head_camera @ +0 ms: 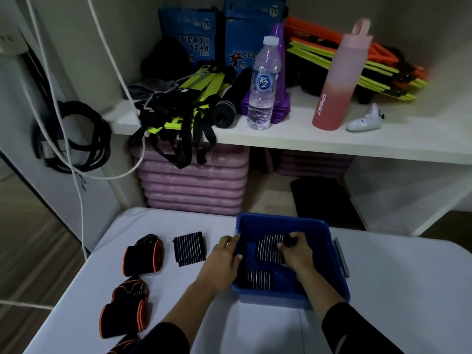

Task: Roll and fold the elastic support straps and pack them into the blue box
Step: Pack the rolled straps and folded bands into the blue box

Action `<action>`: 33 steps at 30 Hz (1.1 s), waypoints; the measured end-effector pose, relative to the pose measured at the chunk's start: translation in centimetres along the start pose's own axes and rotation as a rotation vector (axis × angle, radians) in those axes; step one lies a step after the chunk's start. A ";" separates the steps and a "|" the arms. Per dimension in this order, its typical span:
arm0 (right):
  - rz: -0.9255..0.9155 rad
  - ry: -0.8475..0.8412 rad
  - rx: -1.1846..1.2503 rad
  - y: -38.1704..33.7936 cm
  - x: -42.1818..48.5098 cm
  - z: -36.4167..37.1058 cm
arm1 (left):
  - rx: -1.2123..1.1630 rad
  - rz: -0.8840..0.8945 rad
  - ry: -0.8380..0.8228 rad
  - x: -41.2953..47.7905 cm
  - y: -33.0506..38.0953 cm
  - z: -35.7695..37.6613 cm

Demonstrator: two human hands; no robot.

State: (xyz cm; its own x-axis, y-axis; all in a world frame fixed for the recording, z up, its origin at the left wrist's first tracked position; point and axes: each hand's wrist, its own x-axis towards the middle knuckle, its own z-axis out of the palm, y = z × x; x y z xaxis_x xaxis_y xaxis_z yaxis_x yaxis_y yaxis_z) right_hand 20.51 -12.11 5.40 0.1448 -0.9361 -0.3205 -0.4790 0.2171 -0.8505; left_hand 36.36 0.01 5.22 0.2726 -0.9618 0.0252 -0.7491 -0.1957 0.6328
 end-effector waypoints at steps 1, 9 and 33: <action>0.005 -0.015 0.001 0.5 0.4 0.5 | 0.001 0.003 -0.001 0.1 0.0 0.1; 0.026 -0.180 -0.141 1.5 2.7 3.4 | 0.006 0.053 0.009 0.3 -0.8 0.2; -0.660 -0.187 -0.086 -7.4 -3.2 9.8 | 0.066 -0.515 0.200 -0.3 -7.4 -2.5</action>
State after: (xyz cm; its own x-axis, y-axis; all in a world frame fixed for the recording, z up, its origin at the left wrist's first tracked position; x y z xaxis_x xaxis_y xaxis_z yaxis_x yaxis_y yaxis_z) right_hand 32.06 -8.00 8.61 0.5731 -0.7997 0.1791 -0.3056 -0.4114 -0.8587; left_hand 43.30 2.23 2.49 0.7180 -0.6848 -0.1242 -0.5233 -0.6488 0.5524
